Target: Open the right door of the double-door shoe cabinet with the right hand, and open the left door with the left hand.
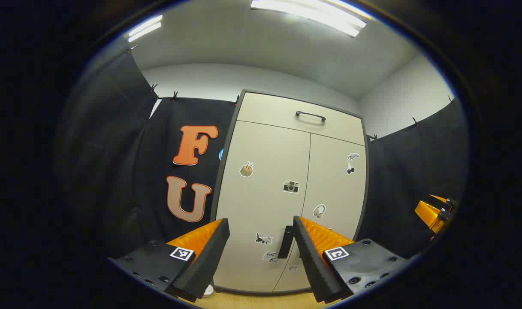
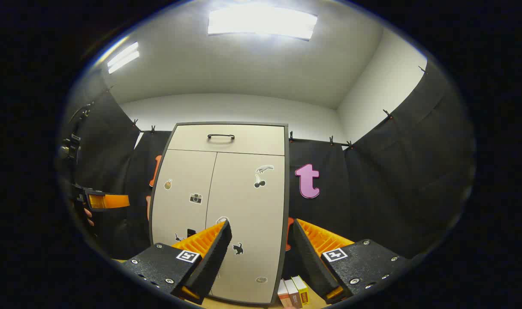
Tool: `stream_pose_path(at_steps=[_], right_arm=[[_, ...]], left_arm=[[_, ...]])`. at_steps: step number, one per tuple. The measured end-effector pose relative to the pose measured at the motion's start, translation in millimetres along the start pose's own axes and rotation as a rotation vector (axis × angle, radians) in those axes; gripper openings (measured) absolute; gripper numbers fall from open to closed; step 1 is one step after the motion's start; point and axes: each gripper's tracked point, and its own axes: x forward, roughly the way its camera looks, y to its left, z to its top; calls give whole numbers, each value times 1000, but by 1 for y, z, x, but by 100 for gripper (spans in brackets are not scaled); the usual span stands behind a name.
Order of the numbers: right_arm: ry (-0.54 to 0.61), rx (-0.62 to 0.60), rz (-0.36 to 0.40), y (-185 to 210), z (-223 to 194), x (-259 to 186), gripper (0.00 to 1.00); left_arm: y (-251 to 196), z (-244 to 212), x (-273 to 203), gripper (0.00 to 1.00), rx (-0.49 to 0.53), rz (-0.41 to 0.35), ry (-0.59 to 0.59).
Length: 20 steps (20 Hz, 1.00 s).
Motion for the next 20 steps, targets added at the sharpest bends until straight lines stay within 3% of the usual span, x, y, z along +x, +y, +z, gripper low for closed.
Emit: stream_pose_path(at_steps=[3,4,7,8,13,20], right_arm=[[25,20,26,-12,-6,3,89],[38,20,33,-16,-10,2,88],[72,4,45,-22,-21,2,89],[72,12,48,-21,-22,2,89],[46,62,19,-10,-18,11,90],[74,26,-2,20,-25,25,90]], left_arm=[[-13,2,-15,92,35,42,3],[-18,3,-20,98,37,51,1],[-25,4,-24,98,53,68,1],[-24,6,-25,92,67,68,0],[-10,20,-10,95,101,36,-26],[18,19,20,95,81,-6,-41]])
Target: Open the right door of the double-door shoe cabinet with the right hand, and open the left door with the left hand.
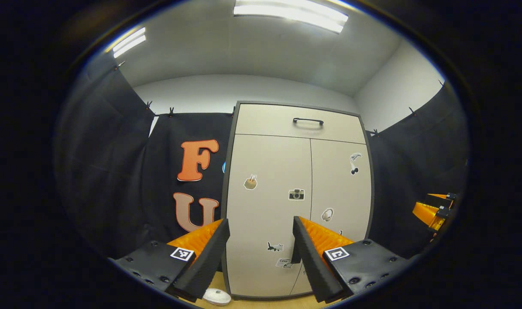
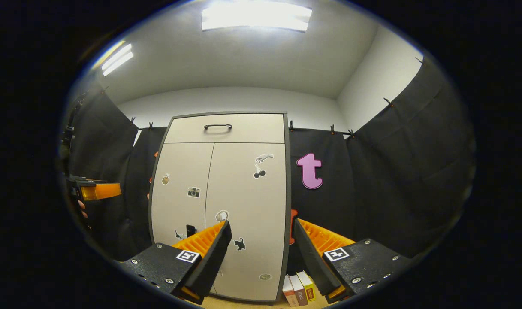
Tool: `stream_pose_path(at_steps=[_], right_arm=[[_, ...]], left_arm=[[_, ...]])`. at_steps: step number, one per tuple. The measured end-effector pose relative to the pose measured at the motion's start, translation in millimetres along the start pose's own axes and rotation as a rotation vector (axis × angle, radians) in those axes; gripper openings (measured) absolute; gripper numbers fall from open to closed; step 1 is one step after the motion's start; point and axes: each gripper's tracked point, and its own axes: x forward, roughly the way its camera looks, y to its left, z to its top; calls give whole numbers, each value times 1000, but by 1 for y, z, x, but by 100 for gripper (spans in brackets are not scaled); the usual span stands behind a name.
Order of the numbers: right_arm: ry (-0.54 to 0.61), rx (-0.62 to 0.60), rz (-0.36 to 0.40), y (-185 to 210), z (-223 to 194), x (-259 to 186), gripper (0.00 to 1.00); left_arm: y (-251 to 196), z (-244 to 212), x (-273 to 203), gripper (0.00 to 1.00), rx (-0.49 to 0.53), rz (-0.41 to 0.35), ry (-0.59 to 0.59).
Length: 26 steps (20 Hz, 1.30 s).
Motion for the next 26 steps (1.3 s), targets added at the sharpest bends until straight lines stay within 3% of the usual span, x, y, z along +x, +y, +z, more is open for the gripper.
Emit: stream_pose_path(at_steps=[8,13,26], right_arm=[[97,66,8,19,-31,23,90],[106,18,-8,30,-46,43,90],[246,61,79,101,-117,115,90]], left_arm=[[20,-15,20,95,-14,-10,-3],[35,-26,29,95,-15,1,4],[73,-58,52,95,10,30,35]])
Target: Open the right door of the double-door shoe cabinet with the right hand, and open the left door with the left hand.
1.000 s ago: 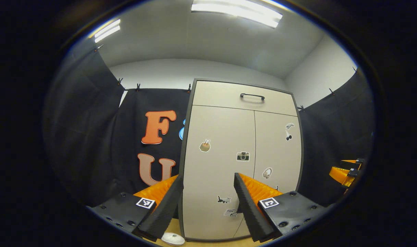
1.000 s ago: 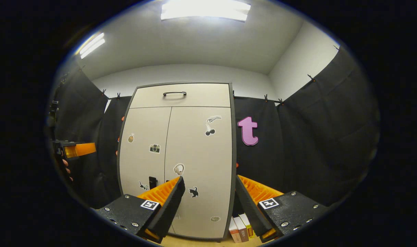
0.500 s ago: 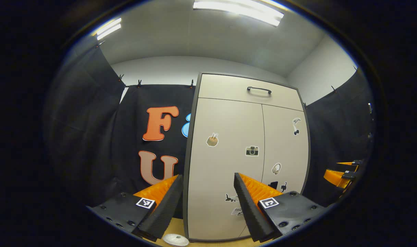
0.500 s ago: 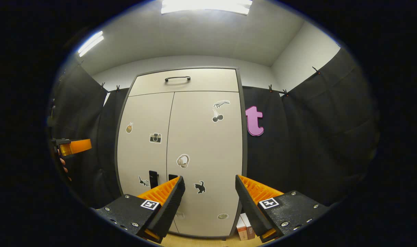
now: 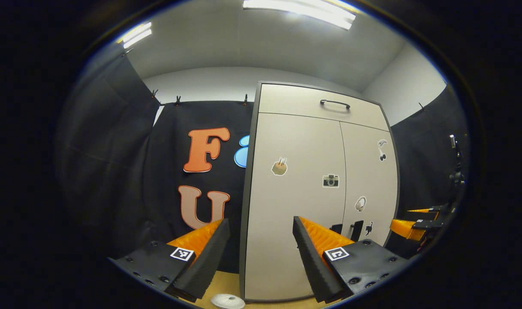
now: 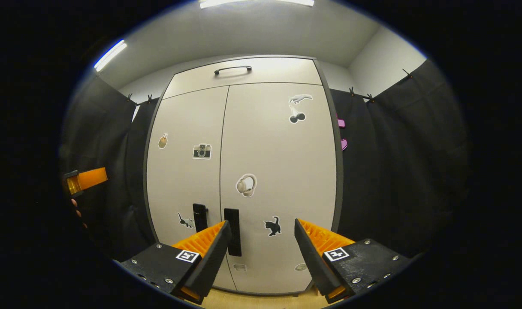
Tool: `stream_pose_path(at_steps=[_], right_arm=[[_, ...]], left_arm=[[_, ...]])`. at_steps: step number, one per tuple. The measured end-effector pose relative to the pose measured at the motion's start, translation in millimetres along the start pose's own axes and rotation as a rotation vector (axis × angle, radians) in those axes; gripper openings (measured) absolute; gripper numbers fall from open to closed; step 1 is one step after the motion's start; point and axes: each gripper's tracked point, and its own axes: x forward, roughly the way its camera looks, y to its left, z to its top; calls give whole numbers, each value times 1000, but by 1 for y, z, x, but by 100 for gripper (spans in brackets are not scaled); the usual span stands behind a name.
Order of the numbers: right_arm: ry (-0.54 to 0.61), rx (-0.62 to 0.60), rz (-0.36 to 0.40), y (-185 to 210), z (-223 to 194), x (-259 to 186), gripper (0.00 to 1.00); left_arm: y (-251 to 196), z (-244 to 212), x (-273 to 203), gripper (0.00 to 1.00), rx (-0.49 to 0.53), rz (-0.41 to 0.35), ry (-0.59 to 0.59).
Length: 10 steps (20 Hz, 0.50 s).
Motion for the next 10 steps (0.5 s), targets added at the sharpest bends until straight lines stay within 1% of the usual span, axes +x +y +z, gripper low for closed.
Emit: stream_pose_path(at_steps=[2,3,4,5,7,8,9,10], right_arm=[[37,25,27,16,-11,18,88],[59,26,42,23,-19,26,87],[84,19,47,28,-28,34,87],[105,10,46,31,-36,43,87],[128,9,33,34,-48,59,87],[139,15,21,33,-53,68,84],[157,25,8,31,-61,76,77],[176,39,7,33,-67,82,74]], left_arm=[[7,-7,2,95,7,8,15],[11,-10,4,97,11,13,22],[15,-12,4,97,13,17,26],[18,-14,4,94,14,21,30],[26,-20,5,95,12,28,41],[30,-23,7,95,10,32,48],[33,-27,5,97,9,35,57],[35,-31,6,95,11,39,69]])
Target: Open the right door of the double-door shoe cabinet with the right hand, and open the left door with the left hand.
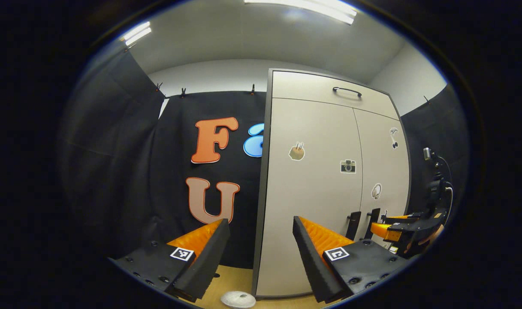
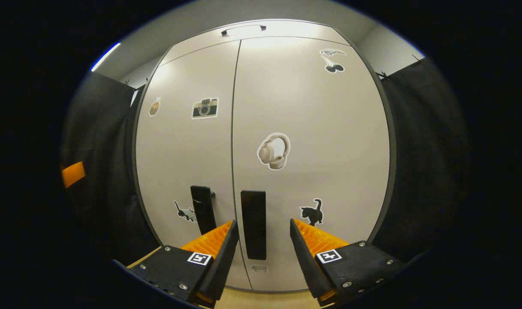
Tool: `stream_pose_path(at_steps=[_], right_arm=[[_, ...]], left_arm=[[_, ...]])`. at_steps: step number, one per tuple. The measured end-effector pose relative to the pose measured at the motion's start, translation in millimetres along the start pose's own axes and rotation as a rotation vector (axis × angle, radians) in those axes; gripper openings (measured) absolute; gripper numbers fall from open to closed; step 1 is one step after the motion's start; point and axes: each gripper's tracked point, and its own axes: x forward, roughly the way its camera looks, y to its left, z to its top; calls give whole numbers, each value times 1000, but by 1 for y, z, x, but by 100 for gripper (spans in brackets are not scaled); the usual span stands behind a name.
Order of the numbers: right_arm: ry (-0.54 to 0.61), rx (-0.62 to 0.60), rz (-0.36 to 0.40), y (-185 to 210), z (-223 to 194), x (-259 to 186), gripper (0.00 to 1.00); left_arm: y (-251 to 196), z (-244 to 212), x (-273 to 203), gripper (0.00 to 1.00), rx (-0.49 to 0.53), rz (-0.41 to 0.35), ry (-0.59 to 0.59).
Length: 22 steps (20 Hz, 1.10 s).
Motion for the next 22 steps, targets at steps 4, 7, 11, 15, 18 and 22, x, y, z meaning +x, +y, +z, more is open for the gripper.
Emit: stream_pose_path(at_steps=[4,7,11,15,18,22], right_arm=[[-1,38,0,5,0,16,63],[9,58,-6,8,-3,26,53],[20,62,-29,9,-8,35,42],[22,30,-53,10,-12,34,34],[27,38,-43,10,-13,32,28],[32,48,-24,10,-13,27,20]], left_arm=[[11,-7,0,92,1,15,20],[14,-11,-3,95,-8,23,28],[18,-7,-9,98,-7,41,17],[13,-5,-13,92,-5,43,17],[5,-2,-22,92,-8,36,16],[-4,5,-32,92,0,32,5]])
